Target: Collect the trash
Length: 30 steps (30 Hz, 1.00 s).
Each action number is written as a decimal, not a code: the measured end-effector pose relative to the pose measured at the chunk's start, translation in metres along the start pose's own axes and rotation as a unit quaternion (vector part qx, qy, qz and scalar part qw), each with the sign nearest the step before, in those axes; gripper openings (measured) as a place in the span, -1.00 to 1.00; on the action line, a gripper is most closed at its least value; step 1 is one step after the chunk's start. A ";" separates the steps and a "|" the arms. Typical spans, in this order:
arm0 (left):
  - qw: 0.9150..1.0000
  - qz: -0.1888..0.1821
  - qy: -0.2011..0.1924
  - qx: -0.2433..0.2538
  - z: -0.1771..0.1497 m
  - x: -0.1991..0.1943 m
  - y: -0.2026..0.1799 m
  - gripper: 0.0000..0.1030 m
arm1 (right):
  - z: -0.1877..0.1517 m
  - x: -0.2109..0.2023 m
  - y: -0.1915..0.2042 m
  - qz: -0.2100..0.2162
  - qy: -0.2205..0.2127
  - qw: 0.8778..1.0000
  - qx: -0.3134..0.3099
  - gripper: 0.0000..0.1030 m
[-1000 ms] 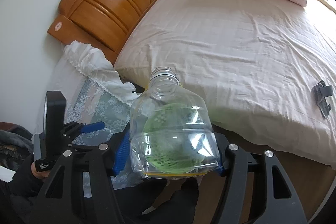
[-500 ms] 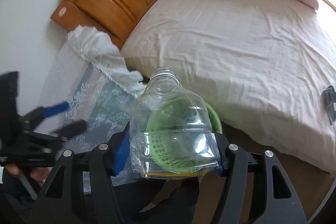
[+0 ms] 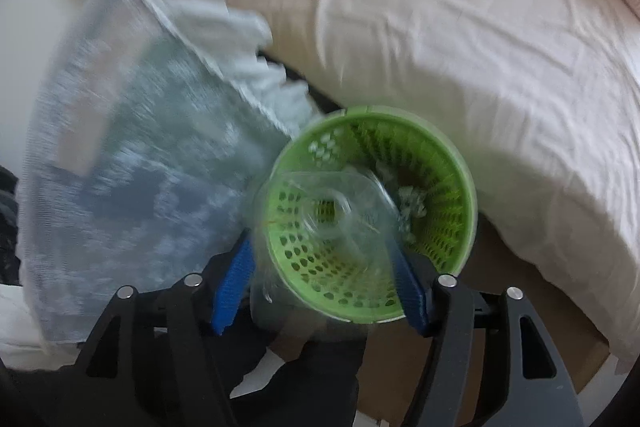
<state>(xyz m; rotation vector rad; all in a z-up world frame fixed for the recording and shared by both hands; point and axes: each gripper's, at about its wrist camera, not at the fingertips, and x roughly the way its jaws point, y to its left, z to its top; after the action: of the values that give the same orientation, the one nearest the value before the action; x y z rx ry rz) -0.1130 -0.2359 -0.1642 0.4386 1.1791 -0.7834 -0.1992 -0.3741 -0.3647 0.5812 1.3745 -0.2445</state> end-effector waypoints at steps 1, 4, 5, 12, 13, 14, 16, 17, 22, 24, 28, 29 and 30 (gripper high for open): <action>1.000 0.001 0.000 -0.001 -0.001 0.000 0.002 0.85 | 0.000 0.008 0.001 -0.005 0.008 1.000 0.004 0.48; 1.000 0.008 0.000 -0.006 -0.004 -0.002 0.011 0.85 | 0.001 0.019 0.004 -0.008 0.025 0.999 0.021 0.58; 1.000 0.010 -0.001 -0.009 -0.005 -0.004 0.014 0.85 | 0.001 0.014 0.006 -0.006 0.021 0.999 0.028 0.65; 0.999 0.011 -0.013 -0.045 -0.008 -0.014 0.040 0.85 | 0.013 -0.039 0.028 -0.026 -0.018 0.999 0.011 0.88; 0.999 0.011 -0.016 -0.050 -0.008 -0.016 0.042 0.85 | 0.015 -0.050 0.034 -0.027 -0.027 0.999 0.007 0.90; 0.998 0.011 -0.020 -0.058 -0.008 -0.019 0.048 0.85 | 0.018 -0.060 0.040 -0.030 -0.037 0.999 0.003 0.91; 0.997 0.015 -0.029 -0.071 -0.008 -0.026 0.057 0.85 | 0.024 -0.076 0.052 -0.037 -0.049 0.998 -0.006 0.95; 0.996 0.021 -0.038 -0.082 -0.007 -0.033 0.065 0.85 | 0.028 -0.089 0.063 -0.039 -0.058 0.998 -0.009 0.95; 0.987 0.057 -0.084 -0.127 -0.009 -0.074 0.105 0.85 | 0.048 -0.137 0.121 -0.031 -0.106 0.993 -0.046 0.95; 0.981 0.077 -0.102 -0.144 -0.009 -0.091 0.122 0.85 | 0.058 -0.157 0.153 -0.039 -0.128 0.988 -0.072 0.95; 0.965 0.120 -0.152 -0.177 -0.007 -0.137 0.156 0.85 | 0.077 -0.203 0.211 -0.028 -0.193 0.975 -0.109 0.95; 0.959 0.134 -0.169 -0.185 -0.005 -0.153 0.167 0.85 | 0.084 -0.220 0.228 -0.022 -0.215 0.969 -0.118 0.95; 0.954 0.144 -0.181 -0.190 -0.003 -0.165 0.174 0.85 | 0.088 -0.233 0.241 -0.019 -0.234 0.964 -0.125 0.95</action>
<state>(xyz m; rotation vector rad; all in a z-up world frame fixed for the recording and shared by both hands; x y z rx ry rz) -0.0139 -0.0670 -0.0264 0.1316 0.8684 -0.3498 -0.0523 -0.2571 -0.0731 0.2608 0.9390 -0.2178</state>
